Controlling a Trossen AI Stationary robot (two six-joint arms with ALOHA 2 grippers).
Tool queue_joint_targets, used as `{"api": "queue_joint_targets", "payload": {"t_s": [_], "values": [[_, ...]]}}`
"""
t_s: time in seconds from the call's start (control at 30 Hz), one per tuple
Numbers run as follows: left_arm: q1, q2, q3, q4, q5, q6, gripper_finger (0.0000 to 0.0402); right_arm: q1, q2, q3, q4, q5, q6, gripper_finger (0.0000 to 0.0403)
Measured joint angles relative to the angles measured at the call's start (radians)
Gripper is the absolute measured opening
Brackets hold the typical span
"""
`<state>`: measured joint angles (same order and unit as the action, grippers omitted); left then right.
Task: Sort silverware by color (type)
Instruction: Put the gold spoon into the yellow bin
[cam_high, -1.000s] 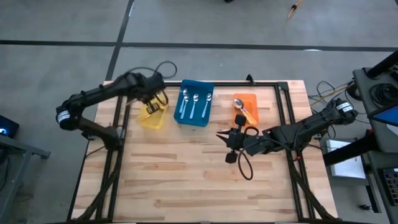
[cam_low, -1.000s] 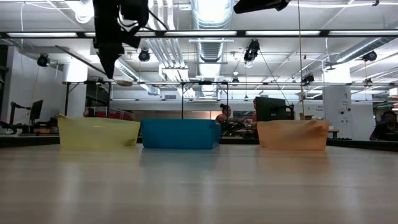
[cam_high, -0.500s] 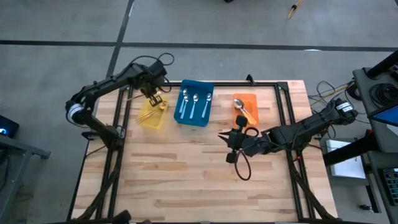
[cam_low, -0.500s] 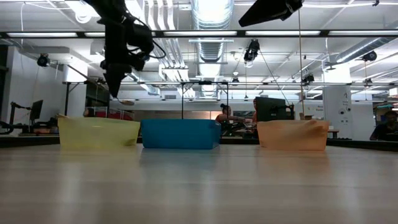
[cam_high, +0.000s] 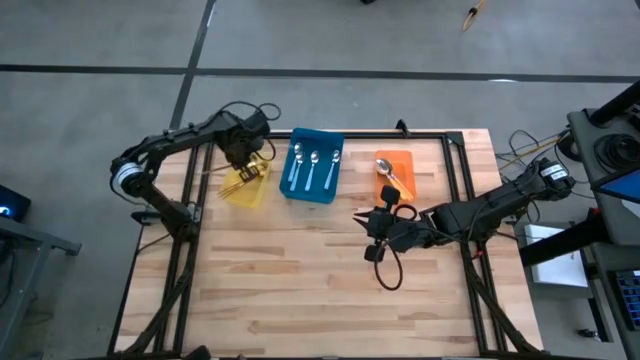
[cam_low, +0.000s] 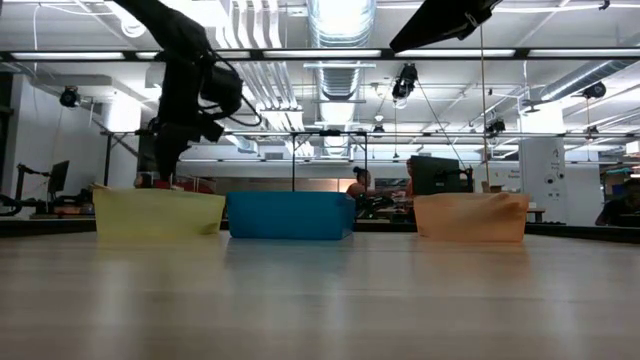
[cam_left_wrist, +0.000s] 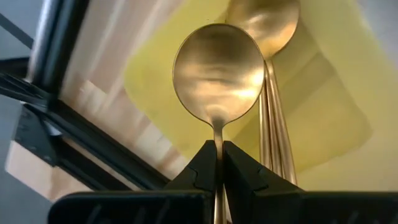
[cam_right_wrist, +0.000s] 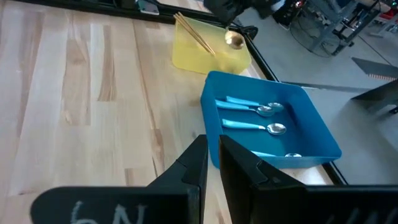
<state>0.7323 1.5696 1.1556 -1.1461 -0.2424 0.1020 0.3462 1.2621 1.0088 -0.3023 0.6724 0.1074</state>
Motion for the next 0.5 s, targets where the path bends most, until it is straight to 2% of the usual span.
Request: {"api": "queue_joint_targets", "payload": {"t_s": [0.23,0.5], "values": [[-0.014,0.0,-0.109,0.085,0.003,-0.038,0.0,0.0,0.0,0.0,0.0,0.0,-0.001,0.0031],[-0.056,0.0,-0.138,0.153,0.027,-0.069,0.0,0.0,0.0,0.0,0.0,0.0,-0.002,0.0031]]}}
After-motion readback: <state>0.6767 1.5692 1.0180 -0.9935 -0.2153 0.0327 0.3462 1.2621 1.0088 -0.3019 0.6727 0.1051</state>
